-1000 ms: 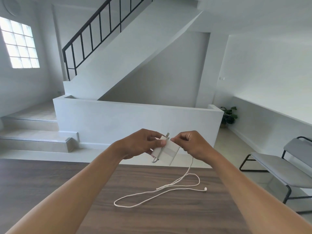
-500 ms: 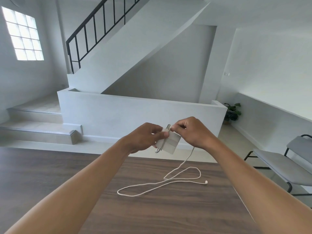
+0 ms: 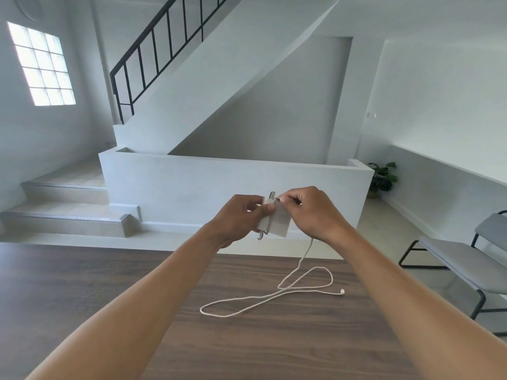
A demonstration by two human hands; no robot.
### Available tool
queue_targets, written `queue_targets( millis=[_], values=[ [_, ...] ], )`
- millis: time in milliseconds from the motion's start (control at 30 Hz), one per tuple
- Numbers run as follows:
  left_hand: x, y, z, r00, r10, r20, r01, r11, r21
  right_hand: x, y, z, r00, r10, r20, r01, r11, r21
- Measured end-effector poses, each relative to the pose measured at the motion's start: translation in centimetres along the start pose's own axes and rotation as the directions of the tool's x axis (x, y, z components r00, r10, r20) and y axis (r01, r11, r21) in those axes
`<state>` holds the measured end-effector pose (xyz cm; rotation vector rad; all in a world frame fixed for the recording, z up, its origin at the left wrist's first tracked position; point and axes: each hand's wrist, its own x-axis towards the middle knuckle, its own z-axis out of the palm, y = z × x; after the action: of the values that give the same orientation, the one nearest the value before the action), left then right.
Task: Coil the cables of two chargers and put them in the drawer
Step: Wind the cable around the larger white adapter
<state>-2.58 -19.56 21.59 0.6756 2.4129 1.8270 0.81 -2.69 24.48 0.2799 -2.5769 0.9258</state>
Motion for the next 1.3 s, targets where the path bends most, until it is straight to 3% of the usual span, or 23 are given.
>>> queue_targets(
  millis=[333,533,667,833,1000,1300],
  values=[
    [1.0,0.4,0.1,0.971,-0.197,-0.134,0.137,0.923,-0.36,-2.6,0.2,4.0,0.953,-0.153,-0.263,0.151,0.988,-0.024],
    [1.5,1.9,-0.3,0.961,-0.224,-0.162,0.13,0.883,-0.452,-3.9,1.4,6.4,0.854,-0.279,-0.44,0.257,0.96,-0.11],
    [1.4,2.8,-0.3,0.964,-0.223,-0.142,0.123,0.854,-0.505,-3.8,1.8,6.5,0.814,-0.267,-0.516,0.298,0.954,-0.024],
    [1.0,3.4,-0.6,0.979,-0.183,-0.084,0.118,0.859,-0.499,-3.6,2.4,6.4,0.907,-0.08,-0.414,0.211,0.936,0.282],
    [0.5,3.9,-0.6,0.993,-0.111,-0.03,0.088,0.899,-0.428,-3.5,2.2,6.1,0.946,-0.017,-0.325,0.153,0.905,0.398],
    [-0.7,3.6,-1.9,0.991,-0.027,0.133,0.063,0.959,-0.276,-1.7,3.1,3.6,0.996,0.027,-0.083,-0.007,0.972,0.235]
  ],
)
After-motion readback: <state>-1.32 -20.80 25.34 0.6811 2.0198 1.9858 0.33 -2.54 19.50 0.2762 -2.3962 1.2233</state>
